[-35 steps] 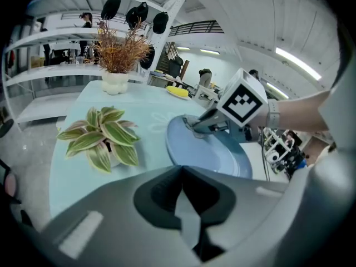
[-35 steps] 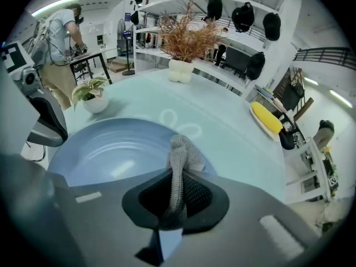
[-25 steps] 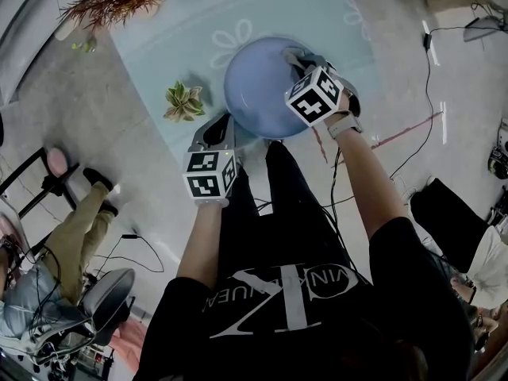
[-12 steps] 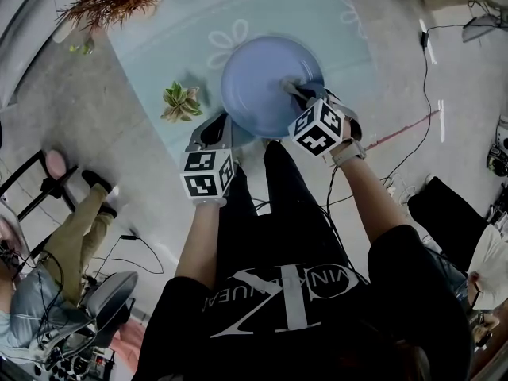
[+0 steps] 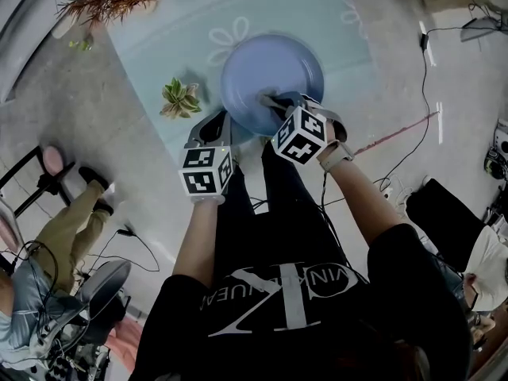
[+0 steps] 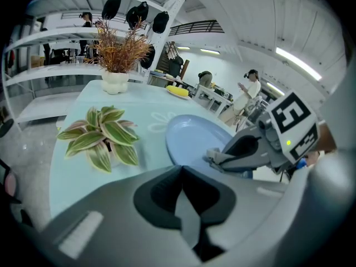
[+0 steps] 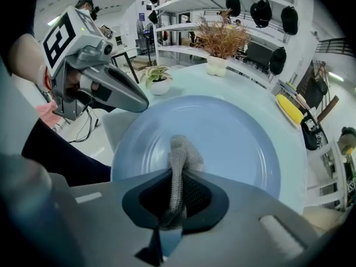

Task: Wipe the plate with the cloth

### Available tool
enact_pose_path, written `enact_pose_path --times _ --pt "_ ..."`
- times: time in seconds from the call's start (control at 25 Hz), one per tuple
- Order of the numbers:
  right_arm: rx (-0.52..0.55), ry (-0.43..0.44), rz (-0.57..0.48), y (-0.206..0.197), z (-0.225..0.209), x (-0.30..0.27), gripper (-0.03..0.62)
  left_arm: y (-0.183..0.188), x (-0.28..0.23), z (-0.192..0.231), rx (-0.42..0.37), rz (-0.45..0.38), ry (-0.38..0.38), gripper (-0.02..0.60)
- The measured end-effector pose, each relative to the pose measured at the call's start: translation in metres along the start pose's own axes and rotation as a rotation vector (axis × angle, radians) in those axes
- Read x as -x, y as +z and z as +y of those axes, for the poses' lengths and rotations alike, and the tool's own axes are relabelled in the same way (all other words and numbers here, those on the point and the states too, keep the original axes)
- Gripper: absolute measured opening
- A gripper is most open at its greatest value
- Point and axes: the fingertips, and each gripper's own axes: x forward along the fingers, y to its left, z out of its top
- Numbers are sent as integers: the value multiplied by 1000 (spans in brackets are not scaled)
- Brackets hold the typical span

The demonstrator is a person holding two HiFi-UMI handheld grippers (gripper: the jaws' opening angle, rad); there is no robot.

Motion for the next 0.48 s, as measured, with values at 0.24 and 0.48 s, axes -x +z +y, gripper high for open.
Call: enact_pose_path --times 0.24,0.48 --pt "64 29 -34 25 4 -7 34 1 0 0 6 -3 -2 0" --pt "85 28 -80 49 2 -16 34 1 1 0 10 -3 -2 0"
